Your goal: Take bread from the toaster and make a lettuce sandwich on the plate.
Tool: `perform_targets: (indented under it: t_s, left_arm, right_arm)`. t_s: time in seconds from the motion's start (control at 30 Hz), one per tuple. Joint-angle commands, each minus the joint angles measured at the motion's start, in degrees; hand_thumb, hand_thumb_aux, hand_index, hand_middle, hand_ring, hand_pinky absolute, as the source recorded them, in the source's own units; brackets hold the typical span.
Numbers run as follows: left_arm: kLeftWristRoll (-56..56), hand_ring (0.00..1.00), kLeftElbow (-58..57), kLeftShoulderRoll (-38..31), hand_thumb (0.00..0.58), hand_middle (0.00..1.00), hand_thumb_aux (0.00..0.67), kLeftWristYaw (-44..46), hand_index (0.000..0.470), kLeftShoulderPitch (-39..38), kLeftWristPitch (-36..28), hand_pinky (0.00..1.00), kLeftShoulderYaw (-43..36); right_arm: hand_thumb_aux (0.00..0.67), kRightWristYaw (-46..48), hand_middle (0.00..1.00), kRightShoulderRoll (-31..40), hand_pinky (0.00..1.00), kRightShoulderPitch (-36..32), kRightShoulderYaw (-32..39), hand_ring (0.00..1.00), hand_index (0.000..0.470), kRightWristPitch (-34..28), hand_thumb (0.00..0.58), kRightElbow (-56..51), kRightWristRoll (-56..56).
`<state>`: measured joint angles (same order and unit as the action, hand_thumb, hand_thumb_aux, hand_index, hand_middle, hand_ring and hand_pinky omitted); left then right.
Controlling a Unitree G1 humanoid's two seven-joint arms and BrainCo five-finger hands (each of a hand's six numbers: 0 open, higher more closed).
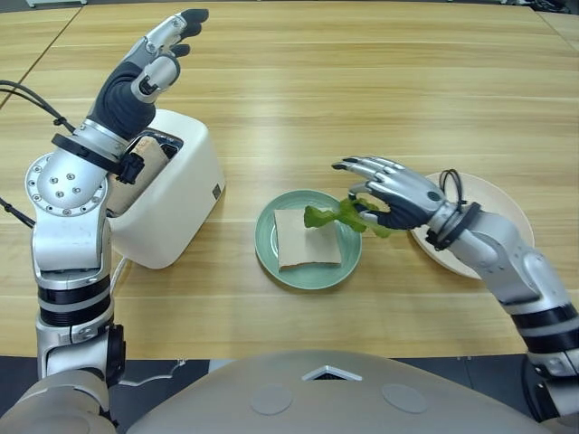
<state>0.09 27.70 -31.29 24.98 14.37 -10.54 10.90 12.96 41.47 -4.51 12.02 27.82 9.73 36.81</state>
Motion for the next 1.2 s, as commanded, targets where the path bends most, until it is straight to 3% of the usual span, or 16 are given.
perform_targets:
  t_s: [0.03, 0.17, 0.47, 0.67, 0.9, 1.2]
  left_arm:
    - [1.4, 0.00, -2.1, -3.4, 0.000, 0.00, 0.000, -1.0, 0.000, -2.7, 1.8, 0.00, 5.7]
    - [0.0, 0.00, -3.0, -4.5, 0.000, 0.00, 0.000, -1.8, 0.000, -3.1, 2.3, 0.00, 10.1]
    - [1.5, 0.00, -4.4, -3.7, 0.000, 0.00, 0.000, -3.1, 0.000, -1.9, 3.1, 0.00, 6.0]
    - [1.6, 0.00, -5.2, -4.3, 0.000, 0.00, 0.000, -3.7, 0.000, -2.1, 3.5, 0.00, 5.6]
    - [1.3, 0.00, -4.6, -5.9, 0.000, 0.00, 0.000, -3.6, 0.000, -2.3, 3.4, 0.00, 7.4]
    - [2.5, 0.00, -5.5, -8.1, 0.000, 0.00, 0.000, -2.9, 0.000, -3.0, 4.4, 0.00, 8.1]
  right_arm:
    - [0.670, -1.1, 0.00, -4.2, 0.00, -3.9, 5.6, 0.00, 0.470, 1.9, 0.580, -4.1, 5.5]
    - [0.670, -2.7, 0.00, -5.0, 0.00, -4.4, 5.1, 0.00, 0.470, 2.7, 0.580, -5.0, 5.5]
    - [0.670, -11.9, 0.00, -7.8, 0.00, -8.4, 1.6, 0.00, 0.470, -0.5, 0.580, -2.6, 11.6]
    - [0.670, -13.2, 0.00, -8.5, 0.00, -6.1, 5.6, 0.00, 0.470, -0.8, 0.580, 0.4, 19.4]
    - [0.670, 1.8, 0.00, -1.6, 0.00, 1.2, 12.6, 0.00, 0.470, 1.8, 0.580, -1.0, 17.5]
    - [0.670, 7.1, 0.00, -0.4, 0.00, 3.7, 8.4, 0.00, 0.470, 0.9, 0.580, 5.0, 7.6]
